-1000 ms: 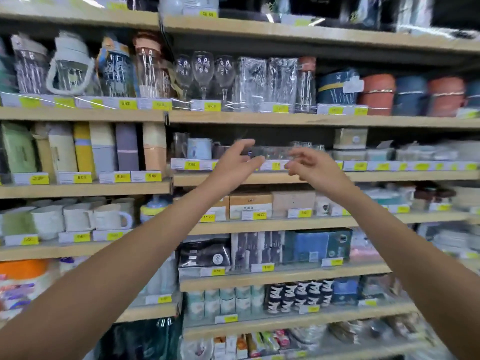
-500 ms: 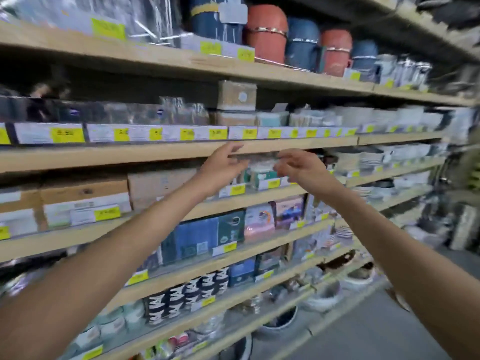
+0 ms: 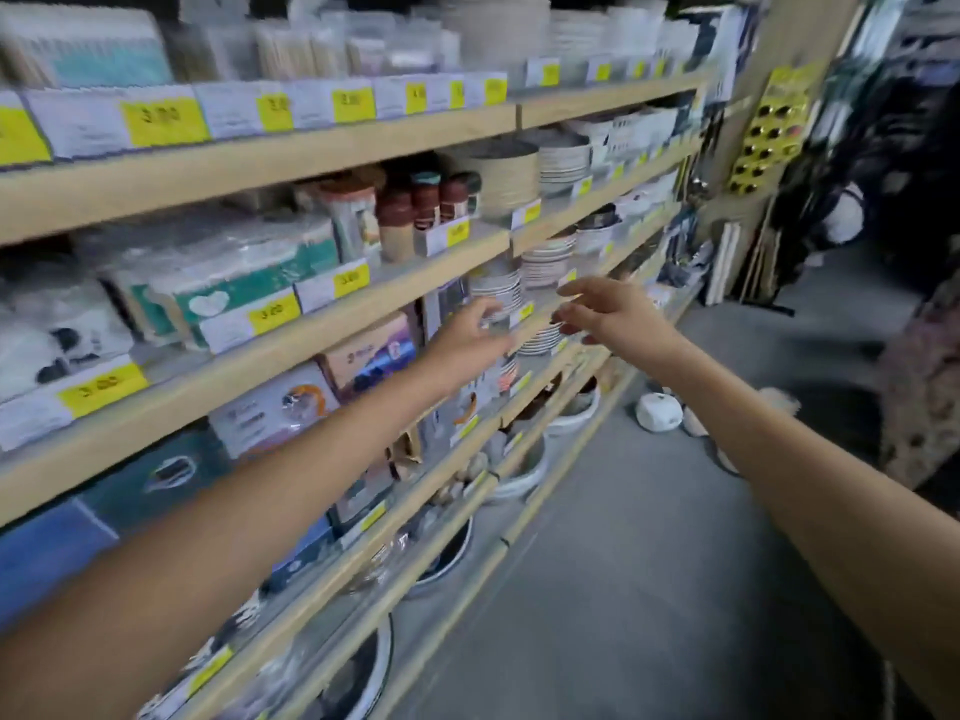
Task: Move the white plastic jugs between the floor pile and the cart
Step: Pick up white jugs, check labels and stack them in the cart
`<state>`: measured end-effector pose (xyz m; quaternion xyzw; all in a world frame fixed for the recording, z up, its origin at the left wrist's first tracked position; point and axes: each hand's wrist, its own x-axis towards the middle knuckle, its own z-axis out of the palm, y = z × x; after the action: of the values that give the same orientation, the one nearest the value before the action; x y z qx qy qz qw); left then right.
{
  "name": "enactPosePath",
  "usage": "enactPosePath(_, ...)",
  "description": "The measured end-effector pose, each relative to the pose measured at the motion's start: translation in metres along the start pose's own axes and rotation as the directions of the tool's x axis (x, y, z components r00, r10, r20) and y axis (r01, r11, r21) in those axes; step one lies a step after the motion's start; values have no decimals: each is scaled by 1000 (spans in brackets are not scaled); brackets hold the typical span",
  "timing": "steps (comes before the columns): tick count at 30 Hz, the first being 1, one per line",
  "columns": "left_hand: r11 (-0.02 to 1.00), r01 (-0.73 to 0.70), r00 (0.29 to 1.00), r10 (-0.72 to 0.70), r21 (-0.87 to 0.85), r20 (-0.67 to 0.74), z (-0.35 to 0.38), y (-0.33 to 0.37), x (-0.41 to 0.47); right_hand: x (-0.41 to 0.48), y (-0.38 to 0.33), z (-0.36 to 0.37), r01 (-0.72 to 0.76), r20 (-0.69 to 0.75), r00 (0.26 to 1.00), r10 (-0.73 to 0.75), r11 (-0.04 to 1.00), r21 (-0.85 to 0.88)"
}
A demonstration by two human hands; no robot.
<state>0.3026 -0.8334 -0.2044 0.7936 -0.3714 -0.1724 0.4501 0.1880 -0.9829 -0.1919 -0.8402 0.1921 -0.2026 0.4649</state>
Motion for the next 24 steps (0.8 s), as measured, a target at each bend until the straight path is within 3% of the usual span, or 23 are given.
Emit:
enactPosePath(13,993,120,981,-121,15,152,199,-10,279,186,229,-142,-270,61,960,274,961,-56)
enactPosePath(24,976,217,943,-209,-2,259,323,-12,440,299,378,-228,-421,63,903,425,904,-67)
